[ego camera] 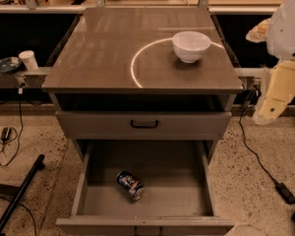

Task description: Pick pepsi can from middle drawer and place on counter

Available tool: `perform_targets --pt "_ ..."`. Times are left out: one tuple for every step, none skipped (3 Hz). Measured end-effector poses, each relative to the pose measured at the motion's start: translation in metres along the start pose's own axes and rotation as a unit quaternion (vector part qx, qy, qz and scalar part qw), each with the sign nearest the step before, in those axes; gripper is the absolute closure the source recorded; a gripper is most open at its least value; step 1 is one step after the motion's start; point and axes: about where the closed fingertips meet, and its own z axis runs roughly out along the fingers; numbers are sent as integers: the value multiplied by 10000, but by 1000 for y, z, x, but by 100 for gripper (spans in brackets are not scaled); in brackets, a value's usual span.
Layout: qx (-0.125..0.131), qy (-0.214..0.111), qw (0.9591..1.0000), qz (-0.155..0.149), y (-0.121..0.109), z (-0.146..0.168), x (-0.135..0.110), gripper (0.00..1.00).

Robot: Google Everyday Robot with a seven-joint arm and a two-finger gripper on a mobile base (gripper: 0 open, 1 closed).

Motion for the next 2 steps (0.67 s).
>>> perform_targets --pt "-4 -15 10000 -2 1 1 0 0" --pt "-20 -88 10000 -12 5 8 2 0"
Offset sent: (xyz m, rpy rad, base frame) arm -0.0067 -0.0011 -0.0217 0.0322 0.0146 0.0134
